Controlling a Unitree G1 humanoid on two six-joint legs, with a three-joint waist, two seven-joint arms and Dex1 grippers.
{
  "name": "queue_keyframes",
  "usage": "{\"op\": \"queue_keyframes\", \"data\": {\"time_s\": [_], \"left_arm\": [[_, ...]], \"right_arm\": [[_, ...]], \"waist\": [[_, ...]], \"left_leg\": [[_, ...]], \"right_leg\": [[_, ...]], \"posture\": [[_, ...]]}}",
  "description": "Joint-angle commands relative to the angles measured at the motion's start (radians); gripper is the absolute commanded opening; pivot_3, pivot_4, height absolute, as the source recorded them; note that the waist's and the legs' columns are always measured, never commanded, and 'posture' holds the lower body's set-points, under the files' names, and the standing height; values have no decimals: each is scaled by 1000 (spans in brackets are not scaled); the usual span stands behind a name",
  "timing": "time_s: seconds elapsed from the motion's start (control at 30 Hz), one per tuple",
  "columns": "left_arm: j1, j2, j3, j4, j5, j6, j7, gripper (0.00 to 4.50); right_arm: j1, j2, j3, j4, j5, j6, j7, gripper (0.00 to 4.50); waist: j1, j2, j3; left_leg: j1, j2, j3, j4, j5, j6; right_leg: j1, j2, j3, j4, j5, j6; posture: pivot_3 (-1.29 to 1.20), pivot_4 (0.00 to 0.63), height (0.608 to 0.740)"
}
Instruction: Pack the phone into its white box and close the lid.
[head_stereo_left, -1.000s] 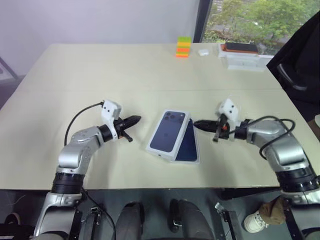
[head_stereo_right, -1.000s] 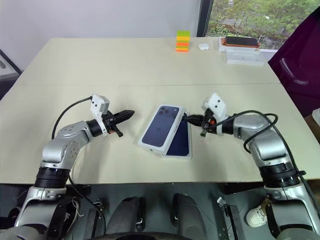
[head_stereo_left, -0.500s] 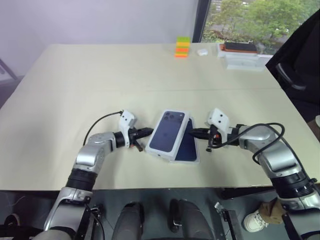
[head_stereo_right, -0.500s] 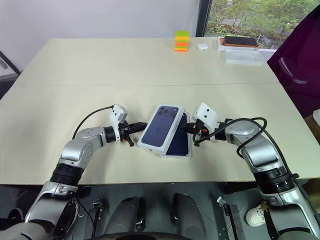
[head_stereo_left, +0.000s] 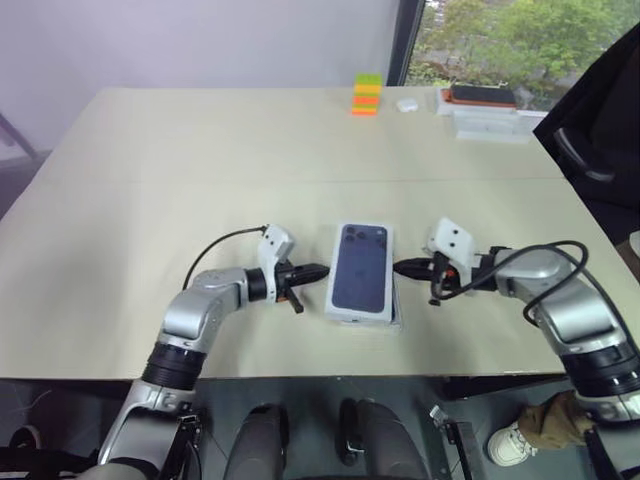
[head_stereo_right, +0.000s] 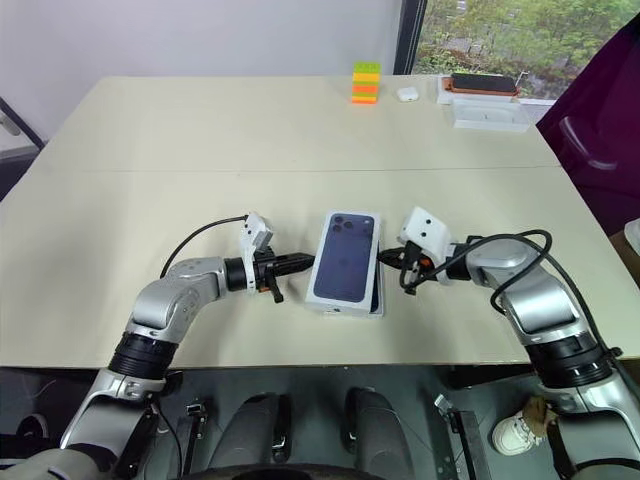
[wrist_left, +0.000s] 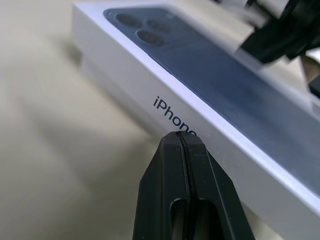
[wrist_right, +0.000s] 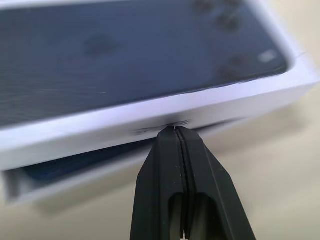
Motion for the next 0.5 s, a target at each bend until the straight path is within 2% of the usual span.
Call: {"op": "queue_keyframes", "data": {"time_s": [0.03, 0.5], "left_arm": [[9, -9, -21, -59, -22, 11, -5, 0], [50, 18, -24, -89, -24, 20, 0, 0]], "right_arm": [[8, -21, -27, -37, 0, -35, 21, 12], [-13, -5, -10, 49, -54, -102, 16, 12]], "waist": [[-3, 0, 0], [-1, 0, 0]], "left_leg": [[1, 0, 0, 0, 0, 0], [4, 0, 1, -1, 0, 0]], "right_leg": [[1, 0, 0, 0, 0, 0], [3, 1, 1, 0, 0, 0]], "posture": [[0, 150, 740], [0, 150, 740]]}}
